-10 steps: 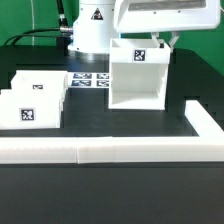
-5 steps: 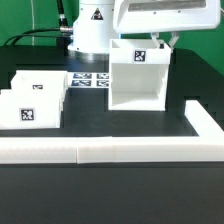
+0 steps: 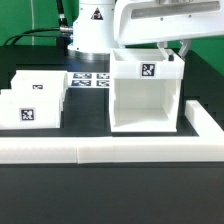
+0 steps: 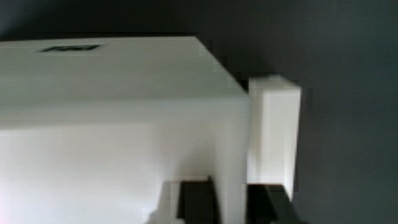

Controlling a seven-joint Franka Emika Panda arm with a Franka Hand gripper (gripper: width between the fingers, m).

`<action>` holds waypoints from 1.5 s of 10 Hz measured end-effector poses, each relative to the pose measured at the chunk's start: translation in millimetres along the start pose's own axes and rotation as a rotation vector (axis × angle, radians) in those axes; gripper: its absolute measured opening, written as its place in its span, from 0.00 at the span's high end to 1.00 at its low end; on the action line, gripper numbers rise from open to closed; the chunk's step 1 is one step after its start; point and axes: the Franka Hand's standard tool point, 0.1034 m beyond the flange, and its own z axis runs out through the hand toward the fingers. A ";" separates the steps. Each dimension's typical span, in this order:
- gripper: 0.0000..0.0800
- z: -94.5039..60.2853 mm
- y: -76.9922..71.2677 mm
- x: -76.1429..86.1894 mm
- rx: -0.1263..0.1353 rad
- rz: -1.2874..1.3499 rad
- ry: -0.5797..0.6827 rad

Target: Assemble drawer

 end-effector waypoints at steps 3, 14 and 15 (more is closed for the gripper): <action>0.95 1.0 -0.1 46.8 0.015 -0.070 0.067; 0.94 -5.7 5.7 62.0 0.063 0.643 0.128; 0.94 -5.3 2.1 64.6 0.075 0.716 0.143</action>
Offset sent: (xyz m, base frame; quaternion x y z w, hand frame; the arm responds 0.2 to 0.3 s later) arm 0.0000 0.0000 0.0000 0.0000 0.0000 0.0650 0.9979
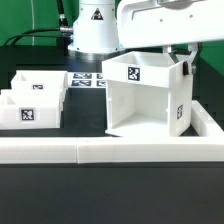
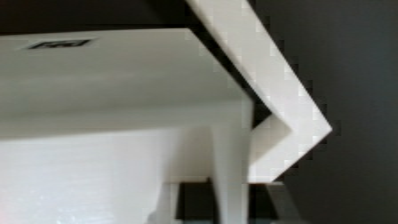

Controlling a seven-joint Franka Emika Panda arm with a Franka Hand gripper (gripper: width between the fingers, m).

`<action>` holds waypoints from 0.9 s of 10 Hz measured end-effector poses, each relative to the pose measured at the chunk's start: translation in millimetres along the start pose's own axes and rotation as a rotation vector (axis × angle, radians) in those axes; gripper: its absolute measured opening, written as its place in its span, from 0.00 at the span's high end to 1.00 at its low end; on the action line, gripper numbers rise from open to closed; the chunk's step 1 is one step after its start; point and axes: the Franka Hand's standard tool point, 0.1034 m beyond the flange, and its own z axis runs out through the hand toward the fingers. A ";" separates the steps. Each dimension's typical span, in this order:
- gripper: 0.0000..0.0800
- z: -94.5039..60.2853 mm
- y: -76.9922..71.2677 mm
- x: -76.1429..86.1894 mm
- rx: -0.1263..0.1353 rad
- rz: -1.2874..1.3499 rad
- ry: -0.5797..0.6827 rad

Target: Assemble drawer

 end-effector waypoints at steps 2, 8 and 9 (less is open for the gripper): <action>0.94 -2.6 -1.5 1.0 0.009 0.069 0.001; 0.94 -3.6 2.5 15.8 0.061 0.657 -0.033; 0.94 -4.3 -0.5 14.7 0.064 0.663 -0.033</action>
Offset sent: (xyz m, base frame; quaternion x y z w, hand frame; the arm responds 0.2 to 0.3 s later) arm 0.0000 0.0000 0.0000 0.0000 0.0000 0.1296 0.9916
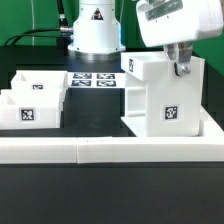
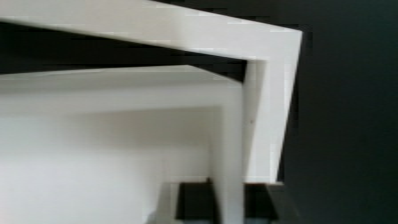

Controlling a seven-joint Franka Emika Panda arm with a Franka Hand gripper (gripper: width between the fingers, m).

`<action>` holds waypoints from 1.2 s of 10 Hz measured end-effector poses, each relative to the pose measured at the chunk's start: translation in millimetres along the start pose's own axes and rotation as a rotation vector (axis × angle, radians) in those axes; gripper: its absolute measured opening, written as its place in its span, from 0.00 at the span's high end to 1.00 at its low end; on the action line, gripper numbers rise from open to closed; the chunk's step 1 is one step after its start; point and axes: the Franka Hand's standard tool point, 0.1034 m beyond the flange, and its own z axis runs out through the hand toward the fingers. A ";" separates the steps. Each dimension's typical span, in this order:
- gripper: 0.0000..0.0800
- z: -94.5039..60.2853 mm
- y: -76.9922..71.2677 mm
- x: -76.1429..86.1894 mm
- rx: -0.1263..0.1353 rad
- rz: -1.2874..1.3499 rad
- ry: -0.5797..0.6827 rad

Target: Assemble drawer

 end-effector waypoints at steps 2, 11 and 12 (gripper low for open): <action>0.94 -0.3 -0.2 -0.9 0.001 -0.010 -0.002; 0.94 14.7 -30.9 0.4 -0.027 0.062 -0.035; 0.94 16.7 -31.9 0.7 -0.044 0.066 -0.043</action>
Offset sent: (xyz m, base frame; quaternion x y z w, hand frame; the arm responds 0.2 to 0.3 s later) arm 0.0228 0.0065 -0.0079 -0.0228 0.0162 -0.0062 0.9996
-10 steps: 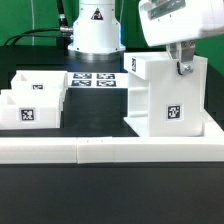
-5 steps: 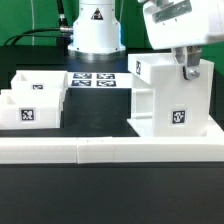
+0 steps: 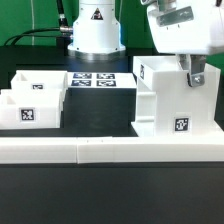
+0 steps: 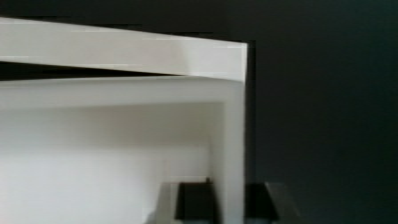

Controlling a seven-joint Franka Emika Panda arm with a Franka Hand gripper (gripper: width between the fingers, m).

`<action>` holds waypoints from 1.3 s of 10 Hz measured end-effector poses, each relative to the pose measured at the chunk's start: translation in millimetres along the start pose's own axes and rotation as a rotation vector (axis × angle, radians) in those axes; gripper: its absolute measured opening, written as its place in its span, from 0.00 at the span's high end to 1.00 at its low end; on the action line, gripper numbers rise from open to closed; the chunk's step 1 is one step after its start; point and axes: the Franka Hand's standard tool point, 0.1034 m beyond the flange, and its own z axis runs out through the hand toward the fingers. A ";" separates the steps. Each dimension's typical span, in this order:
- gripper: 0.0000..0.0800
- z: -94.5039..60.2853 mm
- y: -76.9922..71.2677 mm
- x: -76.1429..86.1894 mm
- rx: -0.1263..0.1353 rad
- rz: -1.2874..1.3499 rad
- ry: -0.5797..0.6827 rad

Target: Assemble drawer

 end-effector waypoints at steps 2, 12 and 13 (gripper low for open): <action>0.94 2.2 -1.8 0.5 -0.018 0.005 -0.008; 0.19 -2.5 -4.9 -2.0 -0.007 -0.034 -0.008; 0.19 -13.1 -1.7 -6.9 -0.010 -0.108 -0.014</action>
Offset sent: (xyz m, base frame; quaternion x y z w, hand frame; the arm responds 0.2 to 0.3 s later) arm 0.0000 0.0000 0.0000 0.0000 0.0000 0.0000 1.0000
